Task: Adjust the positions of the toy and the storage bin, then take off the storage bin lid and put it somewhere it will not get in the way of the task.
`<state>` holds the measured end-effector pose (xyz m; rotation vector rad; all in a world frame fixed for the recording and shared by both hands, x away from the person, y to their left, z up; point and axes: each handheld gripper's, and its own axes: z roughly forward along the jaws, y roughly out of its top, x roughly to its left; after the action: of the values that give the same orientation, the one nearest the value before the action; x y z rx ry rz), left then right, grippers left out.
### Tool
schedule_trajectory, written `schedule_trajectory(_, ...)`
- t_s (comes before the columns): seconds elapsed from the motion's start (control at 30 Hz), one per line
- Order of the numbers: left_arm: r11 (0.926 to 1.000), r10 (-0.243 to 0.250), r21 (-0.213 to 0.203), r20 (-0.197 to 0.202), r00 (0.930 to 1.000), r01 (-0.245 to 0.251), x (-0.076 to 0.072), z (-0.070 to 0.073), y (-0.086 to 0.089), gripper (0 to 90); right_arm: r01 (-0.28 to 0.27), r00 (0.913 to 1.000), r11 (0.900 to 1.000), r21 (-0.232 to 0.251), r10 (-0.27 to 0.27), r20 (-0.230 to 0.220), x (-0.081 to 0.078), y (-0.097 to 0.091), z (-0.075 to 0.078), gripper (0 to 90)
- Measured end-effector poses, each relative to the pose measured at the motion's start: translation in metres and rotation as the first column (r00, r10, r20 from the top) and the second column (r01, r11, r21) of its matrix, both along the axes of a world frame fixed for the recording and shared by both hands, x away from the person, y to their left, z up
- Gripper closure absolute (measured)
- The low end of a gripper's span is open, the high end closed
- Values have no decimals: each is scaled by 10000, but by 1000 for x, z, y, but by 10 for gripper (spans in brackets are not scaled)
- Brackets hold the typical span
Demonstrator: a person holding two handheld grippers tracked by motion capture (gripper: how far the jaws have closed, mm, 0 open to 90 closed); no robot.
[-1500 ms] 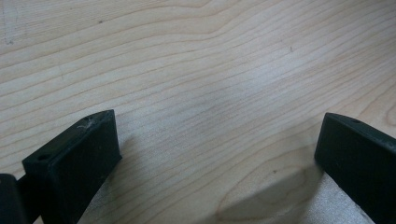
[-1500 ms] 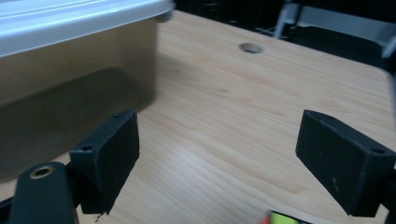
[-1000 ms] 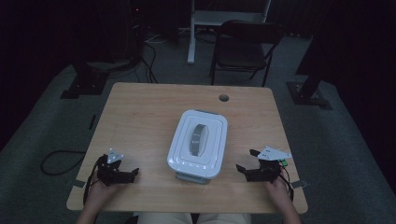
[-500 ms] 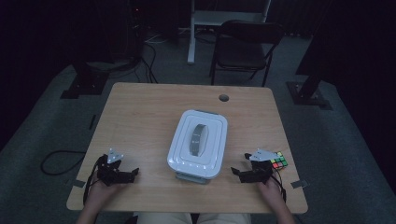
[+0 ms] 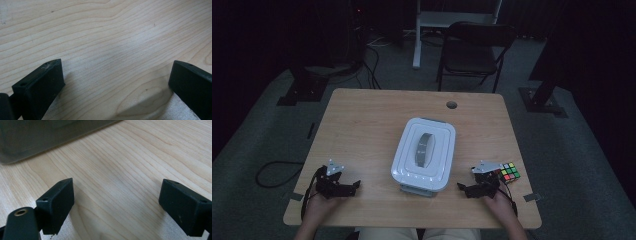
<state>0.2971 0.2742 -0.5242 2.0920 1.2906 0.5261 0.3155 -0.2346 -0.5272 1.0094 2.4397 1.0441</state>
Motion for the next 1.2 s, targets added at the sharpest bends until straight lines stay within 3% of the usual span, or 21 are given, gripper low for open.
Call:
schedule_trajectory(0.9, 10000, -59, 7, 44, 10000, 59, -1, 0, 2, 16, 77, 10000, 10000, 13, -77, -17, 0, 1, 0, 124)
schedule_trajectory(1.1, 9993, 363, 37, -63, 9993, -363, -1, 2, 5, 46, 78, 10000, 10000, 15, -78, -18, 0, 1, 0, 124)
schedule_trajectory(1.2, 9994, 322, 129, -211, 9993, -319, -2, 4, 3, 47, 78, 10000, 10000, 16, -78, -18, 0, 1, 0, 124)
